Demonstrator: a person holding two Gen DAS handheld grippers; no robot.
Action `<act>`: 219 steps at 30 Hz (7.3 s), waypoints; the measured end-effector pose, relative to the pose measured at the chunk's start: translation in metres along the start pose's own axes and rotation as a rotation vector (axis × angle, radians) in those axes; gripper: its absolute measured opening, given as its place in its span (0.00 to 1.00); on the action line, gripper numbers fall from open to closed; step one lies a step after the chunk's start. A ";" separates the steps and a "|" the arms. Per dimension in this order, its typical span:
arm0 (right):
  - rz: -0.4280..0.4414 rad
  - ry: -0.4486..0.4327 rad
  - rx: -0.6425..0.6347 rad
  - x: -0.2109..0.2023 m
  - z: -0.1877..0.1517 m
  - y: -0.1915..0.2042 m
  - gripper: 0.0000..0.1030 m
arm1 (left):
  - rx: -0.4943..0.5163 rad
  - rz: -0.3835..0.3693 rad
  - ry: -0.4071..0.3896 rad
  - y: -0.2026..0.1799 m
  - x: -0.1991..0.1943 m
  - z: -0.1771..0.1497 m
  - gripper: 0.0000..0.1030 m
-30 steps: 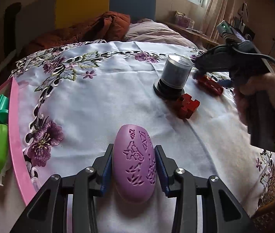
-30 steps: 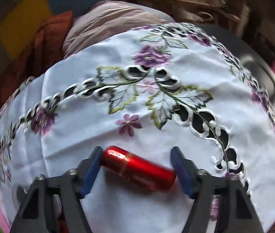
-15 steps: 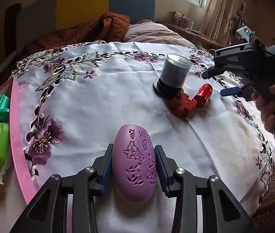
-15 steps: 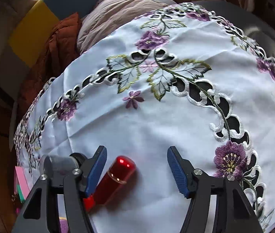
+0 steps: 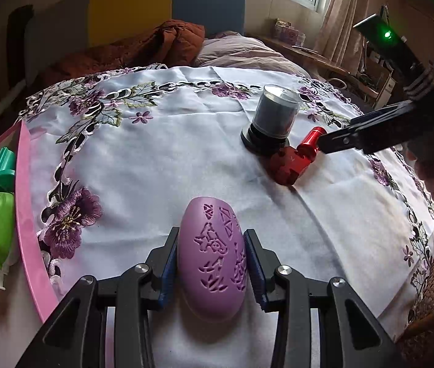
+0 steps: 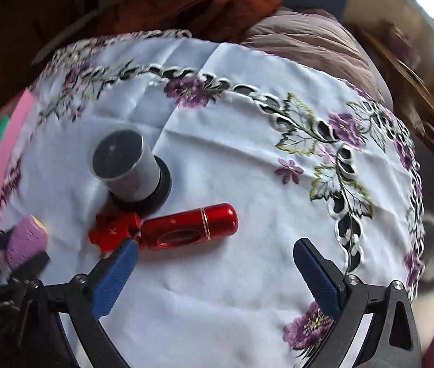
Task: Organize rigid objects
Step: 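Grasp the red metal cylinder with the right gripper while the left gripper holds the purple soap, then carry the purple soap with the left gripper over the tray while the right gripper holds the red cylinder, then lower the purple soap into the tray and open the left gripper, then carry the red cylinder with the right gripper over the tray, then lower the red cylinder into the tray and open the right gripper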
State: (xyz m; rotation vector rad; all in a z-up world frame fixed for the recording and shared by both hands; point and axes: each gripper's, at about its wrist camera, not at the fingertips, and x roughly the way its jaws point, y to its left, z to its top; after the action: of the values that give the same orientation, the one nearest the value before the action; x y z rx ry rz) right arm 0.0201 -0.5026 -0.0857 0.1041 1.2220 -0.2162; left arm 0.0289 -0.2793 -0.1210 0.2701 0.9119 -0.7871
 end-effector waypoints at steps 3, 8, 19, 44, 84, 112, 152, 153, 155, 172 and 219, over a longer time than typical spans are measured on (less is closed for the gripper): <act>0.029 -0.015 -0.012 0.006 0.005 0.003 0.99 | 0.000 0.000 0.000 0.000 0.000 0.000 0.39; 0.068 -0.033 -0.027 0.013 0.007 0.005 1.00 | -0.001 0.006 -0.003 -0.001 0.000 0.000 0.39; 0.122 -0.038 0.012 0.037 -0.006 0.008 0.73 | 0.008 0.018 -0.011 -0.003 0.000 -0.002 0.39; 0.040 -0.068 0.063 0.043 -0.022 0.013 0.74 | 0.021 0.013 -0.023 -0.004 -0.040 -0.003 0.39; 0.010 -0.107 0.012 0.042 -0.021 0.018 0.73 | -0.373 0.172 -0.131 0.167 -0.178 -0.065 0.39; 0.004 -0.110 -0.003 0.042 -0.021 0.018 0.73 | -0.463 0.212 -0.013 0.219 -0.126 -0.064 0.39; -0.033 -0.070 0.000 0.017 -0.019 0.038 0.73 | -0.395 0.344 -0.127 0.206 -0.178 -0.085 0.40; -0.040 -0.076 -0.014 0.013 -0.019 0.042 0.73 | -0.398 0.342 -0.126 0.207 -0.178 -0.086 0.40; -0.049 -0.094 -0.022 0.004 -0.019 0.050 0.73 | -0.405 0.339 -0.130 0.208 -0.180 -0.088 0.40; 0.151 -0.146 -0.101 -0.031 -0.034 0.127 0.73 | -0.449 0.323 -0.143 0.216 -0.187 -0.098 0.40; 0.118 -0.339 -0.754 -0.003 0.005 0.417 0.74 | -0.487 0.358 -0.127 0.226 -0.194 -0.114 0.40</act>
State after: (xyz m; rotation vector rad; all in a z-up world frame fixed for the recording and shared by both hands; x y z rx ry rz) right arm 0.1157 -0.0967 -0.0963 -0.4971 0.8887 0.3268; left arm 0.0499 0.0332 -0.0606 -0.0467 0.8745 -0.2345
